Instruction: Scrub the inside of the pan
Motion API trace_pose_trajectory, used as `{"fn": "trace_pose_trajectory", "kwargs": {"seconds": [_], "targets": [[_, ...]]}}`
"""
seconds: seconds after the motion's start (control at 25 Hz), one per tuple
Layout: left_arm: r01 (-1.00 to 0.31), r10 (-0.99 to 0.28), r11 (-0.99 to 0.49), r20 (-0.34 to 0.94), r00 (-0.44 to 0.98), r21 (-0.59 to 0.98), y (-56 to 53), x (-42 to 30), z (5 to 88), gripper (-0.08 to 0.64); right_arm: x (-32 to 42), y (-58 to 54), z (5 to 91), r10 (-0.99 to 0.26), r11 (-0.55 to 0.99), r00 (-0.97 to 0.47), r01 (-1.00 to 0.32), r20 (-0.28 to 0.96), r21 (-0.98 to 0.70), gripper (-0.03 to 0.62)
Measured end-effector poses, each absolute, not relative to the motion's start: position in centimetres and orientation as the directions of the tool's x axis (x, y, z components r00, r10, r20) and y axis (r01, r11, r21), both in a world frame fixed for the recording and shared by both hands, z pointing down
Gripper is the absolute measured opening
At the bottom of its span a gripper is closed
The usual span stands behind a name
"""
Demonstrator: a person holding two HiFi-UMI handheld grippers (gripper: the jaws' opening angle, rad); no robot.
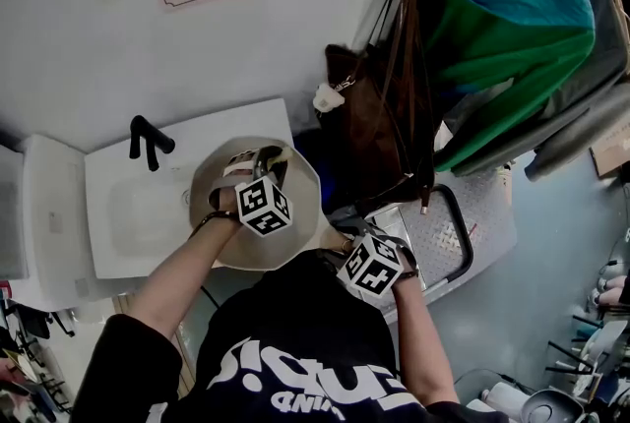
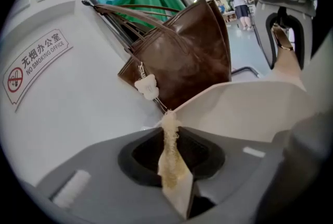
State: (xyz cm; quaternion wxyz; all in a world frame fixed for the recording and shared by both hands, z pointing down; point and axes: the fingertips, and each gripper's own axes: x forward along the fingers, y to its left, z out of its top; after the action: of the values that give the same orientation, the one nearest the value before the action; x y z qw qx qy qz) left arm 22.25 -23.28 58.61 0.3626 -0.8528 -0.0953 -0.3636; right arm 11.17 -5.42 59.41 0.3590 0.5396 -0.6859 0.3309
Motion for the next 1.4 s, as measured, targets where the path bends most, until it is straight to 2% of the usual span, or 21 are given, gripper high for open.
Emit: {"fn": "trace_pose_trajectory", "kwargs": {"seconds": [0.44, 0.72, 1.4], "targets": [[0.582, -0.197, -0.484, 0.729, 0.655, -0.653, -27.9, 21.6, 59.8, 0.075, 11.2, -5.3, 59.4, -0.506, 0.194, -0.160, -0.979, 0.848, -0.069, 0.227], [0.684, -0.273, -0.357, 0.772, 0.574, -0.636, -31.1, 20.0, 59.7, 0.075, 11.3, -5.3, 59.5, -0.509, 0.193, -0.158, -0.979, 0.846, -0.067, 0.227], [0.785, -0.270, -0.421, 0.889, 0.370, -0.455, -34.0, 13.1, 61.9, 0.075, 11.4, -5.3, 59.6, -0.508, 0.179, -0.143, -0.982, 0.849, -0.059, 0.227]]}}
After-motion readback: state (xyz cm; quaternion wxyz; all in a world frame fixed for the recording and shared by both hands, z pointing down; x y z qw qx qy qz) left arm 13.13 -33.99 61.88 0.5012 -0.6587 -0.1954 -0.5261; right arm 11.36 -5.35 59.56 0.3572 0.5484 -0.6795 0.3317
